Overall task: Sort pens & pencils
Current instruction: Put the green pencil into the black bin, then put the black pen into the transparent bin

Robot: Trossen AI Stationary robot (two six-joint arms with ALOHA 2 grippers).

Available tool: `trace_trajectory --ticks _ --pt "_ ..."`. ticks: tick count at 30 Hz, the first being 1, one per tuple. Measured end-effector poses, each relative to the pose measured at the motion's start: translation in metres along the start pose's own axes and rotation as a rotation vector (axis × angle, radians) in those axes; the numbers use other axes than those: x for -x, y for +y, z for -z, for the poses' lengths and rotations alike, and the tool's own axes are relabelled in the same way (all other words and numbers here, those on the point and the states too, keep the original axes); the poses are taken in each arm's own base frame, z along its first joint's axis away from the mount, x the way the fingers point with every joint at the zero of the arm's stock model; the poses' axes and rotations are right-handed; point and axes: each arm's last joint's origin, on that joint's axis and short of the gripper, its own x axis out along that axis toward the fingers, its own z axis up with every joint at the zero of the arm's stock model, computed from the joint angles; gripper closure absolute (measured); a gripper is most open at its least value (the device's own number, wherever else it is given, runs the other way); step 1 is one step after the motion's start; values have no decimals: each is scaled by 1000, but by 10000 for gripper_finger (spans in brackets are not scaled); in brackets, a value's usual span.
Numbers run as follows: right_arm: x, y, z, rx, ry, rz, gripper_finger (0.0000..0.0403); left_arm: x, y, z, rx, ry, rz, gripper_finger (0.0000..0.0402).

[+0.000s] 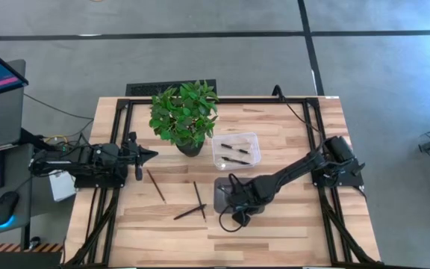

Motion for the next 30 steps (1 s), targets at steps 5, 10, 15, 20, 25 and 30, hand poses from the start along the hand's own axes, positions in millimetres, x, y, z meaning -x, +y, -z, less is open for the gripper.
trace_trajectory --ticks 5,10,15,20,25,30 --pt "10 7 -5 12 -54 -3 257 0 0 0 0 0 0 401" --pt "36 11 -10 20 -119 95 224 0 0 0 2 -4 0 401" --pt "67 29 -16 117 -282 111 208 0 0 -1 6 -6 1 401" --pt "85 46 -26 259 -402 -11 204 0 0 -1 7 -7 1 401" --pt "92 56 -35 351 -498 -86 207 0 0 -1 7 -7 1 401" --pt "93 54 -39 383 -509 -82 209 0 0 -1 7 -6 1 402"
